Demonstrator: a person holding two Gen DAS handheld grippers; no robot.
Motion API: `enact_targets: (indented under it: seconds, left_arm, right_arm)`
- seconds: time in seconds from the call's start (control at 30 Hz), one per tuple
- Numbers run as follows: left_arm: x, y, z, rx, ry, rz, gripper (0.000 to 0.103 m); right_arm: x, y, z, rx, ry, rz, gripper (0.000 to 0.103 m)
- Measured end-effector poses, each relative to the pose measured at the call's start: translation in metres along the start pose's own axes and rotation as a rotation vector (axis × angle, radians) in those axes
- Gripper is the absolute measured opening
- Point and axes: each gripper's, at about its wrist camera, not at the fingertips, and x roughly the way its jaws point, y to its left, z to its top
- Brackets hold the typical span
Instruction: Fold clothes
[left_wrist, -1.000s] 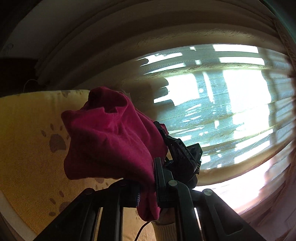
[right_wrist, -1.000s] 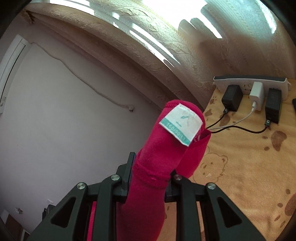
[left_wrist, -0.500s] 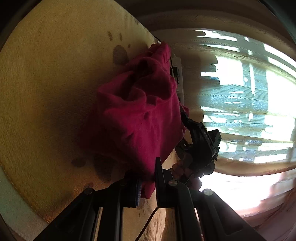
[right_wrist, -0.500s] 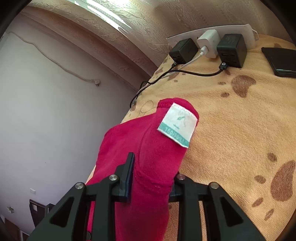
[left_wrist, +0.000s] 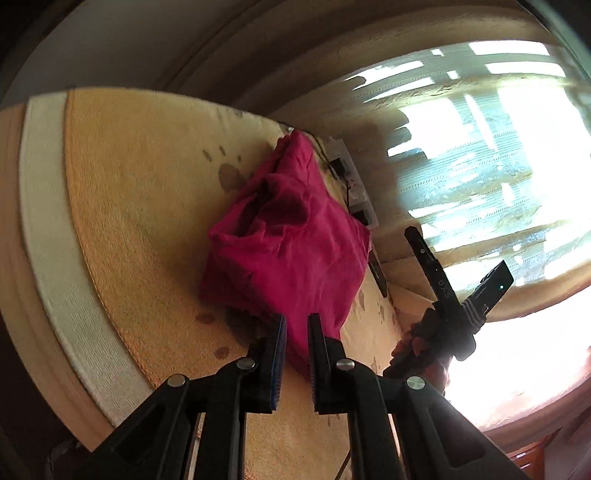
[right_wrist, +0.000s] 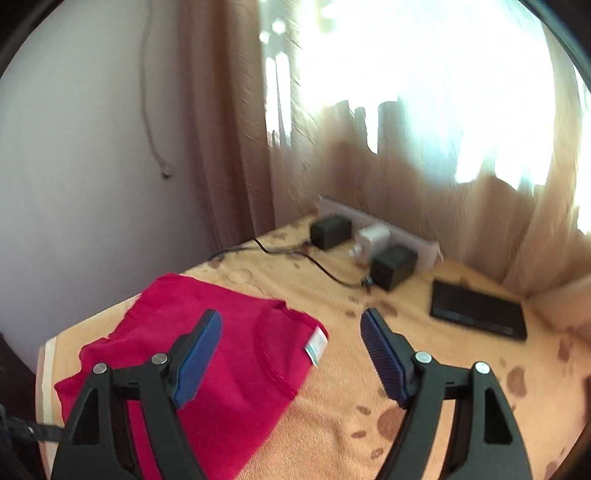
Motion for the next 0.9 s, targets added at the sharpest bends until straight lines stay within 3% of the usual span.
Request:
enact_targets:
  seconds: [0.1,0.17,0.2,0.23,0.3,0.43,0.57,0.7,0.8,0.9]
  left_arm:
    - [-0.006,-0.039,0.006,0.182,-0.096,-0.006,0.013]
    - [0.005,-0.058,0.009,0.276,-0.11,-0.014,0.019]
    - [0.016,-0.064,0.013,0.295,-0.093,-0.015,0.029]
    - [0.029,-0.065,0.015,0.301,-0.064,-0.019,0.05]
    - [0.053,-0.057,0.018,0.286,-0.007,0.009,0.07]
    - [0.088,-0.027,0.018,0.231,0.064,0.133,0.07]
    - [0.092,-0.018,0.011,0.252,0.056,0.142,0.07]
    - [0.098,-0.033,0.004,0.358,0.068,0.217,0.074]
    - [0.097,-0.056,-0.008,0.494,0.025,0.353,0.085]
    - [0.094,-0.081,-0.021,0.636,-0.036,0.495,0.091]
  right_arm:
    - [0.014,0.034,0.005,-0.143,-0.005,0.084,0.082]
    - [0.039,0.048,-0.002,-0.17,0.068,0.129,0.082]
    - [0.052,0.051,-0.009,-0.167,0.114,0.148,0.082]
    - [0.064,0.054,-0.017,-0.163,0.16,0.165,0.082]
    - [0.083,0.055,-0.035,-0.16,0.258,0.2,0.082]
    - [0.101,0.038,-0.046,-0.079,0.342,0.275,0.083]
    - [0.107,0.036,-0.046,-0.079,0.353,0.275,0.085]
    - [0.105,0.037,-0.049,-0.076,0.349,0.256,0.09]
    - [0.086,0.033,-0.053,-0.055,0.332,0.222,0.101]
    - [0.06,0.026,-0.056,-0.025,0.307,0.179,0.103]
